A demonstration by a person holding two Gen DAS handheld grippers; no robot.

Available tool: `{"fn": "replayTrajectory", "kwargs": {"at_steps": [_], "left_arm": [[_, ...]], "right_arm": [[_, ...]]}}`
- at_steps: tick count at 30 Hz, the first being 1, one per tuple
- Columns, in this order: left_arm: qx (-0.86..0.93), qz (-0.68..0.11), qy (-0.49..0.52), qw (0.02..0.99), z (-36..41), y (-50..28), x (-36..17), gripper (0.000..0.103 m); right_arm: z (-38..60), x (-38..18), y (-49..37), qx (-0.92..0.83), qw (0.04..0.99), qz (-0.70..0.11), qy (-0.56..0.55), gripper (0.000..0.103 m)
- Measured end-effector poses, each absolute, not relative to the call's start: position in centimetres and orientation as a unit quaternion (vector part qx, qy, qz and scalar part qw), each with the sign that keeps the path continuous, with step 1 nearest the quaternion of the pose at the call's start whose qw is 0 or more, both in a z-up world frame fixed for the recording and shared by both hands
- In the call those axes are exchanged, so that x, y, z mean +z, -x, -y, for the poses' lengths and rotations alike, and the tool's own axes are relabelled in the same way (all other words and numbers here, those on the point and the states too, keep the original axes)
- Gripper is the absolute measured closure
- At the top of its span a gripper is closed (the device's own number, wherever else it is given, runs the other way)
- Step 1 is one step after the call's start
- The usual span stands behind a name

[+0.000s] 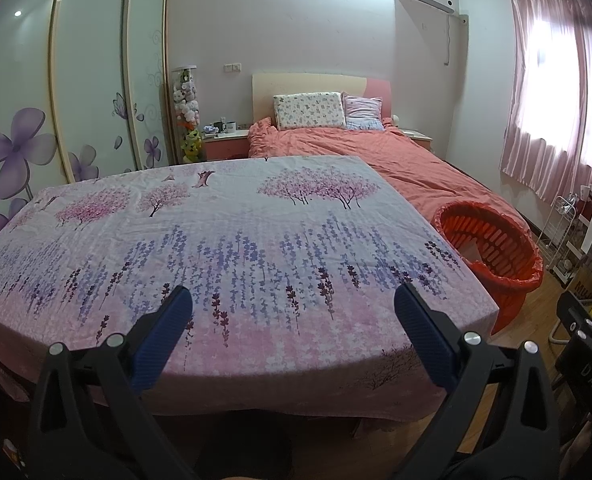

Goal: Collect trash

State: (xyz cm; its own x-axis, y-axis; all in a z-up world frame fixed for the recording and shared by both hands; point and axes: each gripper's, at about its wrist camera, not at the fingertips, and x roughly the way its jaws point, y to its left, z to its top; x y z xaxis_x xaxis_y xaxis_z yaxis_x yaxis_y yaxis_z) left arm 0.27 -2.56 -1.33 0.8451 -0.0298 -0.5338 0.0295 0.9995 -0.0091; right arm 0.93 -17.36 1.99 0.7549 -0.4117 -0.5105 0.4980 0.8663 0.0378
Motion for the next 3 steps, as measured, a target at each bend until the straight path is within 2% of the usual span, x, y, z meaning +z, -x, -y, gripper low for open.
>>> {"fn": "replayTrajectory", "kwargs": {"at_steps": [3], "left_arm": [[-0.016, -0.277, 0.000, 0.961, 2.59, -0.28, -1.29, 0.004]], "right_arm": [[17.48, 2.02, -0.94, -0.244, 0.933, -0.251, -0.086, 0.002]]}}
